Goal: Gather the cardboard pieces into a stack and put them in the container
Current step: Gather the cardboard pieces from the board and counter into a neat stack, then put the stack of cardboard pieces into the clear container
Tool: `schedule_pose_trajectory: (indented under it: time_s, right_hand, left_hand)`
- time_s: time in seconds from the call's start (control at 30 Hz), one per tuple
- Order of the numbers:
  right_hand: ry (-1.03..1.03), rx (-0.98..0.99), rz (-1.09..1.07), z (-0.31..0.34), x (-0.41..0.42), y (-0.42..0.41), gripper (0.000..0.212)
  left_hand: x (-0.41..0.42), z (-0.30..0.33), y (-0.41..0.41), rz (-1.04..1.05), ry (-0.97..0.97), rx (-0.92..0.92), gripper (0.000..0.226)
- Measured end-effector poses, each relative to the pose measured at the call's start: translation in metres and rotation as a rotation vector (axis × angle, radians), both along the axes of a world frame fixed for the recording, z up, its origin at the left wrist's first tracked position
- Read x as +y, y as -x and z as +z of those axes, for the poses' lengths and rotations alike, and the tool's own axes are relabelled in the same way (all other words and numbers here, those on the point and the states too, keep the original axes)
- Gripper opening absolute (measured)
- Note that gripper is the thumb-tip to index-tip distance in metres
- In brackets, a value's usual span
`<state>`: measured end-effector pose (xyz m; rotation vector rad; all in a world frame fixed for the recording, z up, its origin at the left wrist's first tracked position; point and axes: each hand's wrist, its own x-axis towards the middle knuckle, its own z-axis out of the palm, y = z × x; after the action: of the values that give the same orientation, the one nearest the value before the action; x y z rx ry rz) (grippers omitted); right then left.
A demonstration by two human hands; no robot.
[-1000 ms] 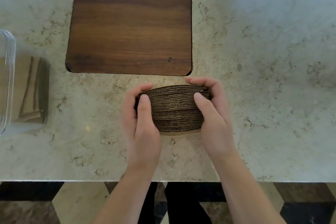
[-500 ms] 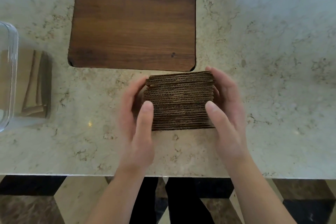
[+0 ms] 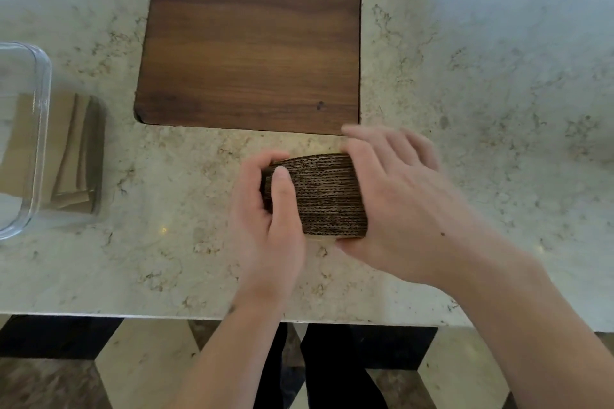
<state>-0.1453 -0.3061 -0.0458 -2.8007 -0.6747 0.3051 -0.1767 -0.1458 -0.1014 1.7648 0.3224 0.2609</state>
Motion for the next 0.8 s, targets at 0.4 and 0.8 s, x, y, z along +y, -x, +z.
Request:
schedule_pose_trajectory:
  time_s: [0.4,0.8]
  right_hand:
    - [0.141,0.09,0.075,0.016,0.047,-0.034,0.059]
    - [-1.215,0.852,-0.843,0.072,0.034,-0.007,0.075]
  left_hand:
    - [0.006,0.027,-0.016,-0.032,0.09,0.183,0.025]
    - [0.014,0.093,0.014,-0.409,0.651,0.53,0.1]
